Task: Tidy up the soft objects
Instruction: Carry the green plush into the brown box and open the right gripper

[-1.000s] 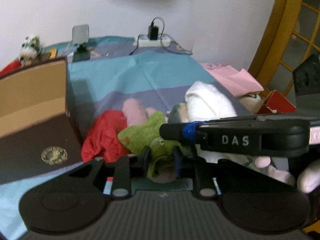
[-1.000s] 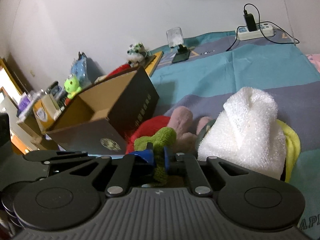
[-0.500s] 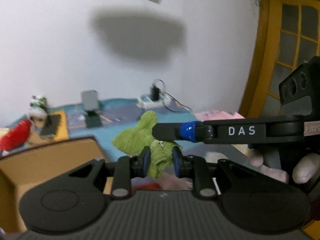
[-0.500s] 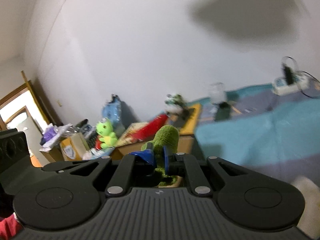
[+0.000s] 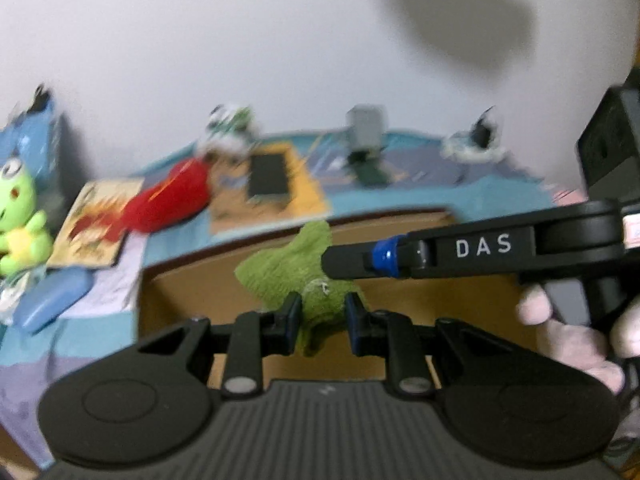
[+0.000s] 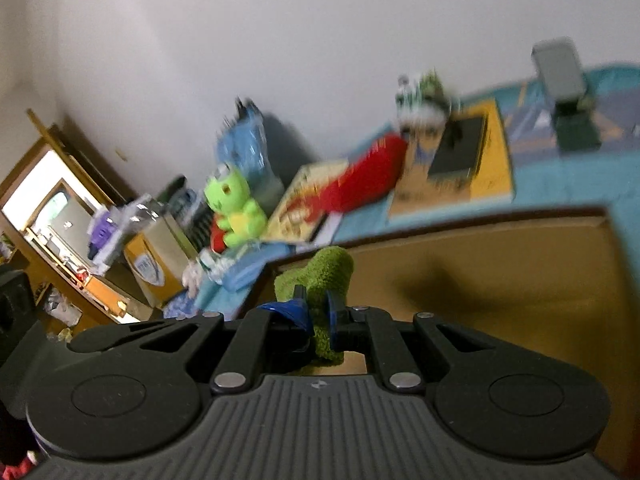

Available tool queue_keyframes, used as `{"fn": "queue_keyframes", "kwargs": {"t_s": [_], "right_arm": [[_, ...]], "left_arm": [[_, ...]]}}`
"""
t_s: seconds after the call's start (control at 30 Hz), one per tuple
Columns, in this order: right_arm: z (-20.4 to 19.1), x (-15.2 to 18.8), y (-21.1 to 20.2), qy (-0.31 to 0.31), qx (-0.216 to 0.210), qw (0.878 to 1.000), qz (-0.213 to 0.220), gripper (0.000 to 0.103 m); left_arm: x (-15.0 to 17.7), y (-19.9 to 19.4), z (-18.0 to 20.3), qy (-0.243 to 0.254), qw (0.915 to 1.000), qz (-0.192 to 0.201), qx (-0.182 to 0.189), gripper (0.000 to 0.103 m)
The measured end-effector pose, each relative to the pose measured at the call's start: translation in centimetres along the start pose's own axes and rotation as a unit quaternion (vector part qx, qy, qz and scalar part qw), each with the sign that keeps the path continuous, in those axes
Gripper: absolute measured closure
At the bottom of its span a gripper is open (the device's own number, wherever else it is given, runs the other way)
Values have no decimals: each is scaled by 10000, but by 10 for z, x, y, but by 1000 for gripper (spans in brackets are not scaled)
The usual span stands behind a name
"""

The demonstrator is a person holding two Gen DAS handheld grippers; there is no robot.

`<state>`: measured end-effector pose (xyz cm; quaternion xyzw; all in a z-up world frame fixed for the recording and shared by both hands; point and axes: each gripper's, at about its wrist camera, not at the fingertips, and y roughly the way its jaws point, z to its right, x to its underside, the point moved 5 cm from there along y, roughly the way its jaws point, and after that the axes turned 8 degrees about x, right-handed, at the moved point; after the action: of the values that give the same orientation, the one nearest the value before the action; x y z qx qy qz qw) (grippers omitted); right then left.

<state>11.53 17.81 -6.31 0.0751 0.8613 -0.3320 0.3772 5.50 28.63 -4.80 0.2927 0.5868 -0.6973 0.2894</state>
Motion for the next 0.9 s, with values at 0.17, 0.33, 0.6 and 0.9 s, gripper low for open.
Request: {"fn": "queue_keyframes", "kwargs": {"t_s": [0.17, 0.33, 0.6, 0.9], "right_arm": [[-16, 23, 49, 279, 154, 9978, -589, 103], [-20, 39, 73, 460, 394, 9924, -1073, 103], [-12, 36, 58, 600, 546, 9917, -993, 102], [-15, 38, 11, 427, 552, 9956, -627, 100]], "left_arm": [[24, 24, -46, -383, 9971, -606, -248, 81], [37, 21, -57, -404, 9967, -639, -281, 72], [31, -9, -43, -522, 9979, -230, -293, 40], [29, -27, 7, -489, 9980, -241, -306, 40]]}}
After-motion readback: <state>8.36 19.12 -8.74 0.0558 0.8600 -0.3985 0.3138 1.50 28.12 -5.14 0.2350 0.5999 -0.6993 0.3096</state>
